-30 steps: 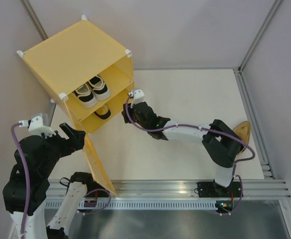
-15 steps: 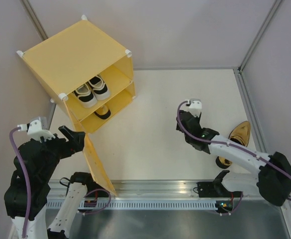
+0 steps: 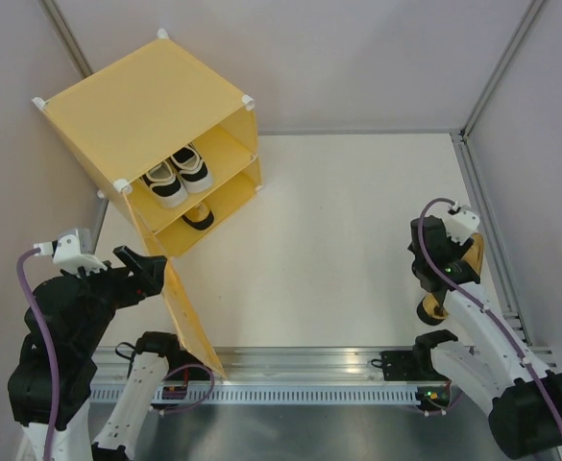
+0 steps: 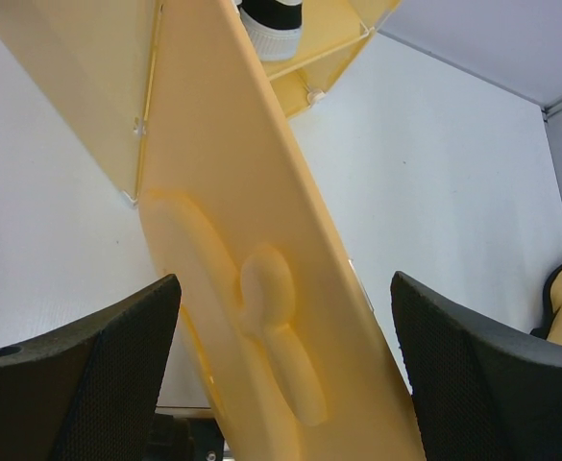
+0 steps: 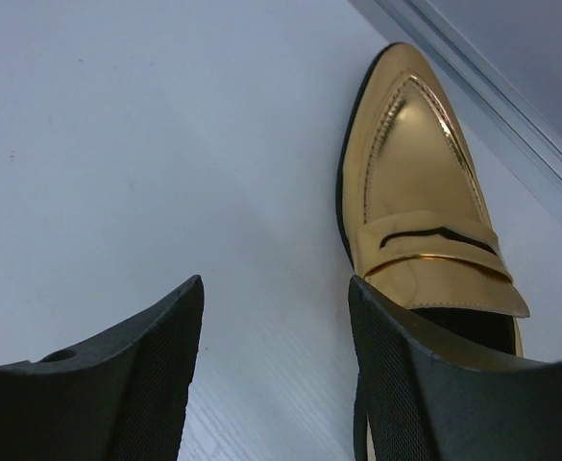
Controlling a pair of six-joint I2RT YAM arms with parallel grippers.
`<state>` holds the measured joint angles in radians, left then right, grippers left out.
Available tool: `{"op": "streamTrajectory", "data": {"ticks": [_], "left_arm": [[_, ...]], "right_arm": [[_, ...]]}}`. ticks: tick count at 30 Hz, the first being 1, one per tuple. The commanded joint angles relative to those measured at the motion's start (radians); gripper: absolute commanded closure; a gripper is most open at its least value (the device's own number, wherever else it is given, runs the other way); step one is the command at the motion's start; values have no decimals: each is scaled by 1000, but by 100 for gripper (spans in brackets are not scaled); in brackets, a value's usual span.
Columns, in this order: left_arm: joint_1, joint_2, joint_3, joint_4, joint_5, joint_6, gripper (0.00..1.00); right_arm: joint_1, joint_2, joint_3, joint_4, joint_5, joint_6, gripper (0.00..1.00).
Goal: Place and organize the shoes in the shoe cabinet
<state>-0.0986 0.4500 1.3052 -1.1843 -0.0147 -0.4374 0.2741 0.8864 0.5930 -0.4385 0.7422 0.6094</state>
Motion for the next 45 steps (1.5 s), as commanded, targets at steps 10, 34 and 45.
{"op": "streamTrajectory", "data": {"ticks": [10,34,45], "left_arm": [[0,-10,-14,5,68,-15,8],[-1,-37,-11,17,81,-26,7],[0,-62,-1,12,76,-15,7]], "right_arm": [[-225,36,-102,-37,-199,174,36],[-225,-77,48,-356,-72,227,27],[-228,51,-70,-203,-210,222,51]]}}
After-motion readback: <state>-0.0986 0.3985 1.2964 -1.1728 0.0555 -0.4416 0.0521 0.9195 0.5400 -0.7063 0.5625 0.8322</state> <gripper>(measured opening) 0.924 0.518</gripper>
